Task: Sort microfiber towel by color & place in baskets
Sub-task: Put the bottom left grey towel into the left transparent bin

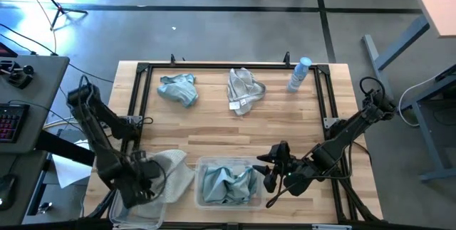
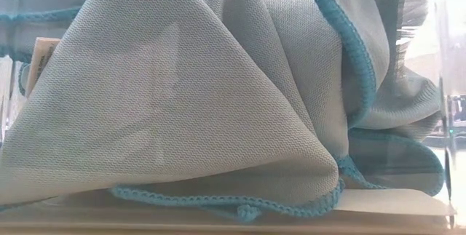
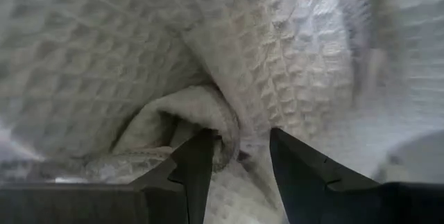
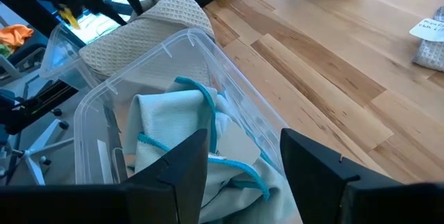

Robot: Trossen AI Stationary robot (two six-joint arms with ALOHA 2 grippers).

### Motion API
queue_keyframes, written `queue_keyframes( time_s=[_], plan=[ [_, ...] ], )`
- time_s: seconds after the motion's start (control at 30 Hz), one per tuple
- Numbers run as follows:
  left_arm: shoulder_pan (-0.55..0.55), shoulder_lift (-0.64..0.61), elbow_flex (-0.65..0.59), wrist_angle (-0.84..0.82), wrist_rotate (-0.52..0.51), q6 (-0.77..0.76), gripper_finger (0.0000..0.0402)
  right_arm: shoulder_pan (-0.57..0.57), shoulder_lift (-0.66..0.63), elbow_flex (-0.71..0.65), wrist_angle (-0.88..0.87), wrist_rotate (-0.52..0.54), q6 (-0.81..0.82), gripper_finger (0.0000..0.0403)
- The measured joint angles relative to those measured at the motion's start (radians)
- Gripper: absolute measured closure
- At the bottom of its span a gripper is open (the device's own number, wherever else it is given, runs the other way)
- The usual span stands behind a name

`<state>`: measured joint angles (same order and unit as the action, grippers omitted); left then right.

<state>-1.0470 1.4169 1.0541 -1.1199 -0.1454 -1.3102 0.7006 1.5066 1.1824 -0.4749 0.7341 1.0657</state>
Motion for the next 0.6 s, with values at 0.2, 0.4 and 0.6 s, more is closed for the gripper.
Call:
queue_keyframes(
  time_s=[0.2,0.4,0.6],
  plan=[
    [0.0,0.138,-0.036,-0.002,0.023,0.069,0.0268,0.0,0.0,0.0,-0.009,0.0,0.0,0.0226],
    [-0.001,0.209,-0.056,-0.01,0.108,0.016,0.0268,0.0,0.0,0.0,-0.02,0.0,0.0,0.0226],
    [-0.001,0.166,-0.017,-0.051,0.123,-0.024,0.0268,0.0,0.0,0.0,-0.025,0.0,0.0,0.0226]
  ],
)
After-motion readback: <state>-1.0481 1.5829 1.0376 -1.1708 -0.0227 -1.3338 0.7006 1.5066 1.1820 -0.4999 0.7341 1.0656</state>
